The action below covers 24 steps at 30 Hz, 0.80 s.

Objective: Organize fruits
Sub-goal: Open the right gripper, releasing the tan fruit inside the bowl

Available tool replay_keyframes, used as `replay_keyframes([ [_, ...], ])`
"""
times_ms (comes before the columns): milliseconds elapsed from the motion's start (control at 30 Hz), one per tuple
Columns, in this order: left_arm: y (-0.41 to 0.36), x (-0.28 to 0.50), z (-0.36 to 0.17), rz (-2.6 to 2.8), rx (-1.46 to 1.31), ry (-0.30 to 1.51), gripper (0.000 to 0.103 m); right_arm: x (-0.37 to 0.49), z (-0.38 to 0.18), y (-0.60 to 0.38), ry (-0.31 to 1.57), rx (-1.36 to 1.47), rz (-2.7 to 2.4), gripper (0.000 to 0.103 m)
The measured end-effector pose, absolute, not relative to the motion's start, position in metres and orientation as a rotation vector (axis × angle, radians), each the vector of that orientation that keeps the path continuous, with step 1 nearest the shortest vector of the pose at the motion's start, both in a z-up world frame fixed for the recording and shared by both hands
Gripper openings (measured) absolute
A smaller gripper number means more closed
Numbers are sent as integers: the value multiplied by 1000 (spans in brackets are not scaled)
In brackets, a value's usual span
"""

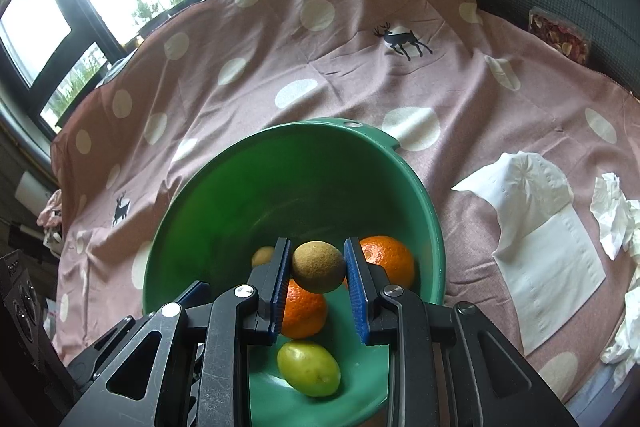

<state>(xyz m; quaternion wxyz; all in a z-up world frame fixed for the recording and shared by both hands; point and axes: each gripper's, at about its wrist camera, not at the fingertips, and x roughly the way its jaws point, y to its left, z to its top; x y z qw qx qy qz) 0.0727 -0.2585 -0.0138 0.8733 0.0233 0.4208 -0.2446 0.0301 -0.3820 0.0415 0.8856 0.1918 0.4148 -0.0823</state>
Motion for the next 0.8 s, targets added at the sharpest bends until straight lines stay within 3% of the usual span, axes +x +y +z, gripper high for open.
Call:
replay_keyframes([
  [300,-253,72,-12,-516,-17,871,29,30,41,-383,862,401,-172,28],
  [533,-255,69,-9,-543,-26,850,37,29,42,-384,862,407,-179,28],
  [600,-258,66,-8,-539,-1,838,44,29,42,-385,861,409,-183,28],
  [800,-251,63,-2,-552,-63,845,46,28,42,-388,862,414,-200,28],
])
